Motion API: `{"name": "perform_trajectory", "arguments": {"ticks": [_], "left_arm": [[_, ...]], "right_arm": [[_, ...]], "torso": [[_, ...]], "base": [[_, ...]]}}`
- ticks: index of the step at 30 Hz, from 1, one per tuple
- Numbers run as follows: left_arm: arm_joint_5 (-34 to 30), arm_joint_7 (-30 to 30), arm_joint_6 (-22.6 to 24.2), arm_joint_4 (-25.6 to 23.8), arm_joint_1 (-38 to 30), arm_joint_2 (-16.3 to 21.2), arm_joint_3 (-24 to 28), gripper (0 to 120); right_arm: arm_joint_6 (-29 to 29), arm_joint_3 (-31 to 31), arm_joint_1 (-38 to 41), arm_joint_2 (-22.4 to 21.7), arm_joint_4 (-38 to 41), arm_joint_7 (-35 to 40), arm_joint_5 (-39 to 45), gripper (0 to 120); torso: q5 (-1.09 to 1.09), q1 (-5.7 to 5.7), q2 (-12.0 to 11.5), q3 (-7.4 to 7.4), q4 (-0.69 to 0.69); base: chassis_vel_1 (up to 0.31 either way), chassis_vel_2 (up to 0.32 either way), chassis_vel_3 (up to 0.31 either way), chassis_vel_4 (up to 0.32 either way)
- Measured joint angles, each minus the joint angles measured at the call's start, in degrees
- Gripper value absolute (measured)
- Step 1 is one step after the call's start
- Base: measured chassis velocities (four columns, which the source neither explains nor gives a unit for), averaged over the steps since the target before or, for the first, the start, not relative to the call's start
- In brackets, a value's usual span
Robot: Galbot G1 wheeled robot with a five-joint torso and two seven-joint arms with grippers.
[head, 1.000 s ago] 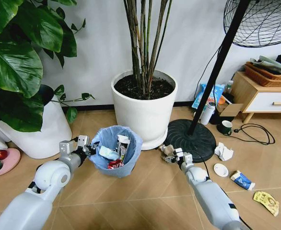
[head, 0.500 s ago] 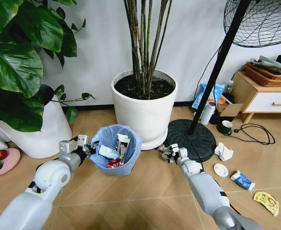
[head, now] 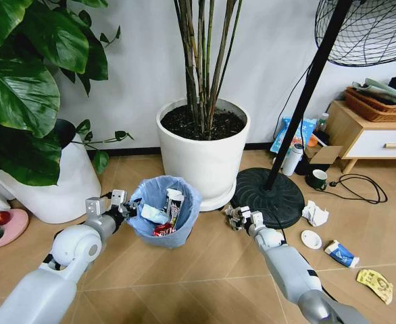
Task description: Pick up the trash bin and place the garbage on the floor into it.
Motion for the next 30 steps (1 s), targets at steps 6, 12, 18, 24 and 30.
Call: {"name": "perform_trajectory", "arguments": {"ticks": [6,12,18,24,30], "left_arm": [[-0.03,0.06,-0.02,0.16,-0.12,0.12,0.12,0],[-0.1,0.09,-0.02,0.17,-0.22,0.29,0.16,0],[-0.08,-0.08,-0.02,0.04,0.05,0.2,0.09,0],[0.05,-0.14,-0.02,-0.1,0.39,0.26,-0.21,0],[0.13,-0.16,-0.02,-0.36,0.6,0.17,-0.38,0]], "right_arm": [[0.28,0.01,0.47,0.56,-1.14,-0.23,-0.83,26],[0.43,0.19,0.03,0.72,-1.17,-0.23,-1.11,5],[-0.82,0.0,-2.1,-0.18,3.41,0.48,0.42,0],[-2.19,-1.27,-6.58,-2.91,11.26,0.46,1.96,0],[-1.91,-0.36,-10.53,-5.35,18.76,0.62,1.83,0]], "torso": [[0.0,0.0,0.0,0.0,0.0],[0.0,0.0,0.0,0.0,0.0],[0.0,0.0,0.0,-0.01,0.01],[0.0,0.0,0.0,-0.01,-0.01],[0.0,-0.01,0.0,-0.01,0.0]], "base": [[0.0,0.0,0.0,0.0],[0.0,0.0,0.0,0.0],[0.0,0.0,0.0,0.0],[0.0,0.0,0.0,0.0],[0.0,0.0,0.0,0.0]]}}
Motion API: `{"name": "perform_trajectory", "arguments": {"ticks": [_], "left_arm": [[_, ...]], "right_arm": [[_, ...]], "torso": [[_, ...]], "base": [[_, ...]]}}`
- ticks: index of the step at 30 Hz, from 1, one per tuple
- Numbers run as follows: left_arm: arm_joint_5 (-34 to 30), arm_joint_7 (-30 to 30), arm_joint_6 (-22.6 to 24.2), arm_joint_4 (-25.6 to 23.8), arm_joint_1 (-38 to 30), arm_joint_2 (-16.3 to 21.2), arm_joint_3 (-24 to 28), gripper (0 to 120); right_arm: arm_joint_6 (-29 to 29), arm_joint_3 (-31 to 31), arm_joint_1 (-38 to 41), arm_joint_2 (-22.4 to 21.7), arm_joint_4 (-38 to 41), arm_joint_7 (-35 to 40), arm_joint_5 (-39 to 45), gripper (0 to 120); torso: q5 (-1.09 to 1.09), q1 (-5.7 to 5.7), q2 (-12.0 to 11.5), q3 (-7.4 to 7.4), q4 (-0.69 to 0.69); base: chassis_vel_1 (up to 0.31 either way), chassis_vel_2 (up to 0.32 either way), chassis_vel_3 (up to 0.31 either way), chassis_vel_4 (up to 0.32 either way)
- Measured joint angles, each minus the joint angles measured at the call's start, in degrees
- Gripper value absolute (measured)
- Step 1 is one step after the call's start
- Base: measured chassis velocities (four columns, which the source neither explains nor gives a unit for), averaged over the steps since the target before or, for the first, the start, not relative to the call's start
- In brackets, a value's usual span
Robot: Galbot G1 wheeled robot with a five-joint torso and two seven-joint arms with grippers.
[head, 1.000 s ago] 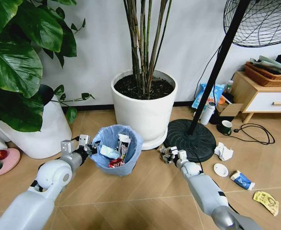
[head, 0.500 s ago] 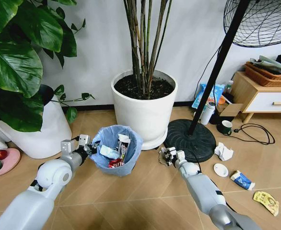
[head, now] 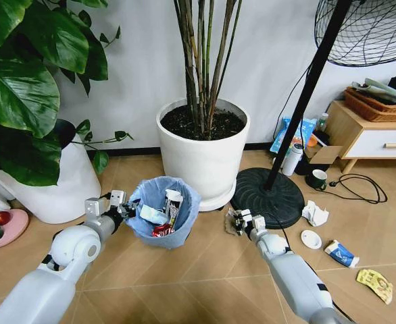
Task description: Pick up the trash bin and place the garbage on the floor into it.
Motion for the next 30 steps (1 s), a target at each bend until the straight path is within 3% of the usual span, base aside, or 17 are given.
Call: {"name": "perform_trajectory", "arguments": {"ticks": [13,21,26,30], "left_arm": [[0.92,0.04,-0.14,0.35,1.0,-0.08,-0.22,0],[1.07,0.14,-0.16,0.98,0.82,-0.04,-0.23,0],[1.07,0.12,-0.12,1.0,0.64,-0.12,0.09,0],[0.78,0.31,0.15,1.15,-0.08,-0.01,1.01,0]], "right_arm": [[-0.36,2.19,-8.39,-5.66,22.04,-0.14,5.54,0],[-4.2,3.85,-13.61,-14.86,40.67,-0.39,15.38,0],[-6.06,3.56,-12.9,-17.23,46.86,-0.28,18.98,0],[-10.11,-0.3,-8.03,-17.48,51.3,0.24,23.4,0]], "torso": [[0.0,0.0,0.0,0.0,0.0],[-0.02,0.0,0.0,0.0,-0.02],[-0.02,0.0,0.0,0.0,-0.02],[-0.02,0.0,0.0,0.0,0.01]], "base": [[0.0,0.0,0.0,0.0],[0.0,0.0,0.0,0.0],[0.0,0.0,0.0,0.0],[0.0,0.0,0.0,0.0]]}}
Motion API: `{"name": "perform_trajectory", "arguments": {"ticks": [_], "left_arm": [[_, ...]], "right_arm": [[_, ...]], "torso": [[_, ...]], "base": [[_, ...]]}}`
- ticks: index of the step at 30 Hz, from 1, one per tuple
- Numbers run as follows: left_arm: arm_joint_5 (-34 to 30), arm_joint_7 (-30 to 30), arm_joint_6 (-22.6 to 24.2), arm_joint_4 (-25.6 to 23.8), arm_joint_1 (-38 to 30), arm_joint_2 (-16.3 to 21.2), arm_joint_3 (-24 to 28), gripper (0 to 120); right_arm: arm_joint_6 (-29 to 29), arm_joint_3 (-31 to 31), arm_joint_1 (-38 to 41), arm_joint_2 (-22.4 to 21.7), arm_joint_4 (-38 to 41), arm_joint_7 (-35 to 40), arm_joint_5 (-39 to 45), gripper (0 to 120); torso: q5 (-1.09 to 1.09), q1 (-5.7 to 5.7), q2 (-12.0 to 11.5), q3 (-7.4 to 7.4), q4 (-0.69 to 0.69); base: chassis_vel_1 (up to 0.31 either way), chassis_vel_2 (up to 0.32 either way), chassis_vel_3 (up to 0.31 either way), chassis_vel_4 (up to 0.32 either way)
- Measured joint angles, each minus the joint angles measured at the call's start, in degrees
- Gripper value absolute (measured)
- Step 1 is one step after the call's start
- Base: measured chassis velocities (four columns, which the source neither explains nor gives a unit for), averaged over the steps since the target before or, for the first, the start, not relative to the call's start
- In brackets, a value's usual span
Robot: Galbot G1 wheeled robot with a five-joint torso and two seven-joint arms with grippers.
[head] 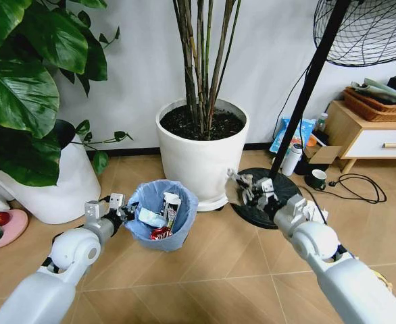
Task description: Pick up the trash bin and place the garbage on the floor into it.
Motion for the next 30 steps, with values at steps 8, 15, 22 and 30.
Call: {"name": "perform_trajectory", "arguments": {"ticks": [8,15,22,30], "left_arm": [[-2.3,0.87,1.96,0.78,-2.65,1.61,1.14,0],[-3.87,0.77,2.88,1.11,-3.89,1.8,2.11,0],[-5.08,-0.22,3.0,1.79,-6.36,1.42,4.67,0],[-5.36,-0.42,3.0,1.96,-6.84,1.26,4.95,0]], "right_arm": [[-3.03,-8.62,6.06,1.19,3.06,1.47,5.96,0],[-3.19,-12.11,8.95,2.55,3.19,1.59,6.6,0],[-2.95,-18.67,14.34,5.54,-1.26,1.63,5.93,0],[-2.64,-21.17,14.38,6.55,-3.66,1.99,3.53,13]], "torso": [[0.02,0.0,0.0,0.0,-0.01],[0.01,0.0,0.0,0.0,0.0],[0.02,0.0,0.0,0.01,0.0],[0.02,0.0,0.0,0.01,-0.01]], "base": [[0.0,0.0,0.0,0.0],[0.0,0.0,0.0,0.0],[0.0,0.0,0.0,0.0],[0.0,0.0,0.0,0.0]]}}
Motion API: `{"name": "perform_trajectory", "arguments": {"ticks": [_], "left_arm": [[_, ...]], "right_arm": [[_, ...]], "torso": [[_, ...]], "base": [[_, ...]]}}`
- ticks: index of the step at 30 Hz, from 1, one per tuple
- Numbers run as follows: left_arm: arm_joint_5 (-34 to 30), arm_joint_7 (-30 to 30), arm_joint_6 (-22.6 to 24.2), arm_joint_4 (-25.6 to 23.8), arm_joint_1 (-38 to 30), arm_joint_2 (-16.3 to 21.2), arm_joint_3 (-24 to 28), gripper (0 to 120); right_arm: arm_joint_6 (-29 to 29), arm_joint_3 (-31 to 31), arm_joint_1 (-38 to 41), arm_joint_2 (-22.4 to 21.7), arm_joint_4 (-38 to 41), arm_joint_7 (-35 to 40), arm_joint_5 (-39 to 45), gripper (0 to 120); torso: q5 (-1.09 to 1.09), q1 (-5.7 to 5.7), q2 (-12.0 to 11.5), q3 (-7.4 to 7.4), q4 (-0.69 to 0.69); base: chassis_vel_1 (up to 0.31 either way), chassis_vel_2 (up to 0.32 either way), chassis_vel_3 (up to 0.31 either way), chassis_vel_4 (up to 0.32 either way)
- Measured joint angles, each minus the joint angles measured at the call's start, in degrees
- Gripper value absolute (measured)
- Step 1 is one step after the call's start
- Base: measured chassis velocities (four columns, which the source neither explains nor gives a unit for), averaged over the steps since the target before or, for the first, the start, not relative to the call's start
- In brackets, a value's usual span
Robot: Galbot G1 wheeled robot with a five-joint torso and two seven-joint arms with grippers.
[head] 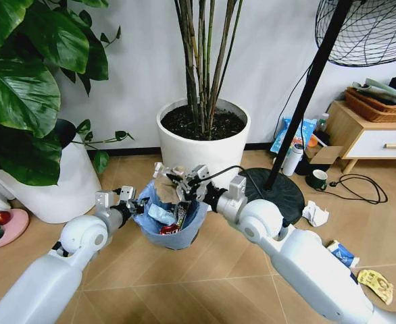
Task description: Pick up the trash bin and place the garbage on the floor into it.
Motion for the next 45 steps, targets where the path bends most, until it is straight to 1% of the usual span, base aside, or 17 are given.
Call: {"name": "perform_trajectory", "arguments": {"ticks": [2,3,7,9,11,13,16,20,21,23,27,32,36,37,40,43,45], "left_arm": [[0.02,-0.03,-0.03,0.0,0.0,-0.08,0.0,0],[0.03,-0.05,-0.06,0.0,-0.03,-0.19,0.0,0],[0.06,-0.09,-0.11,0.0,-0.12,-0.27,0.0,0],[0.1,-0.1,-0.17,-0.03,-0.15,-0.35,-0.01,0],[0.12,-0.11,-0.19,-0.04,-0.15,-0.36,-0.03,0],[0.18,-0.12,-0.23,-0.11,-0.15,-0.39,-0.14,0],[0.2,-0.12,-0.28,-0.21,-0.1,-0.4,-0.2,0],[0.24,-0.11,-0.39,-0.23,-0.11,-0.47,-0.26,0],[0.24,-0.11,-0.39,-0.23,-0.11,-0.47,-0.26,0],[0.24,-0.07,-0.41,-0.18,-0.27,-0.58,-0.26,0],[0.36,0.0,-0.46,0.07,-0.31,-0.94,-0.5,0],[1.29,0.66,-0.69,0.2,0.59,-1.47,-1.39,0],[2.18,1.42,-1.2,0.34,1.21,-2.44,-2.11,0],[2.18,1.42,-1.2,0.34,1.21,-2.44,-2.11,0],[2.54,1.47,-1.42,0.16,1.64,-2.77,-2.6,0],[2.95,1.48,-1.53,-0.48,2.34,-2.81,-3.29,0],[2.95,1.48,-1.53,-0.51,2.38,-2.8,-3.32,0]], "right_arm": [[0.54,-0.17,-0.04,0.15,-0.42,0.05,-0.67,19],[0.68,-0.25,-0.18,0.15,-0.52,0.11,-0.85,27],[0.76,-0.27,-0.44,0.0,-0.53,0.13,-0.95,38],[0.8,-0.27,-0.69,-0.17,-0.52,0.14,-1.0,50],[0.8,-0.27,-0.73,-0.21,-0.51,0.14,-1.01,53],[0.83,-0.25,-0.74,-0.22,-0.51,0.14,-1.08,65],[0.84,-0.26,-0.72,-0.22,-0.58,0.14,-1.12,71],[0.88,-0.22,-0.59,0.06,-0.83,0.2,-1.41,91],[0.88,-0.22,-0.59,0.06,-0.83,0.2,-1.41,91],[0.9,0.31,-0.59,0.21,-0.82,0.63,-1.49,98],[0.92,2.47,-1.38,-0.01,-0.38,2.16,-1.51,100],[0.93,6.35,-4.06,-2.06,1.07,3.71,-1.89,100],[1.26,11.27,-7.73,-4.71,2.71,4.4,-2.42,100],[1.26,11.27,-7.73,-4.71,2.71,4.4,-2.42,100],[1.42,15.03,-9.98,-5.51,3.06,4.79,-2.68,100],[1.73,21.1,-14.08,-6.37,3.51,4.57,-3.68,100],[1.77,21.52,-14.39,-6.43,3.54,4.49,-3.79,100]], "torso": [[0.0,0.0,0.0,0.0,0.0],[0.0,0.0,0.0,0.0,0.0],[0.0,0.0,0.0,0.0,0.0],[0.0,0.0,0.0,0.0,0.0],[0.0,0.0,0.0,0.0,0.0],[0.0,0.0,0.0,0.0,0.0],[0.0,0.0,0.0,0.0,0.0],[0.0,0.0,0.0,0.0,0.0],[0.0,0.0,0.0,0.0,0.0],[0.0,0.0,0.0,0.0,0.0],[0.0,0.0,0.0,0.0,0.01],[0.0,0.0,0.0,-0.01,0.0],[0.01,0.0,0.0,-0.01,-0.01],[0.01,0.0,0.0,-0.01,-0.01],[0.01,0.0,0.0,-0.01,-0.01],[0.01,0.0,0.0,-0.01,0.02],[0.02,0.0,0.0,-0.01,0.01]], "base": [[0.0,0.0,0.0,0.0],[0.0,0.0,0.0,0.0],[0.0,0.0,0.0,0.0],[0.0,0.0,0.0,0.0],[0.0,0.0,0.0,0.0],[0.0,0.0,0.0,0.0],[0.0,0.0,0.0,0.0],[0.0,0.0,0.0,0.0],[0.0,0.0,0.0,0.0],[0.0,0.0,0.0,0.0],[0.0,0.0,0.0,0.0],[0.0,0.0,0.0,0.0],[0.0,0.0,0.0,0.0],[0.0,0.0,0.0,0.0],[0.0,0.0,0.0,0.0],[0.0,0.0,0.0,0.0],[0.0,0.0,0.0,0.0]]}}
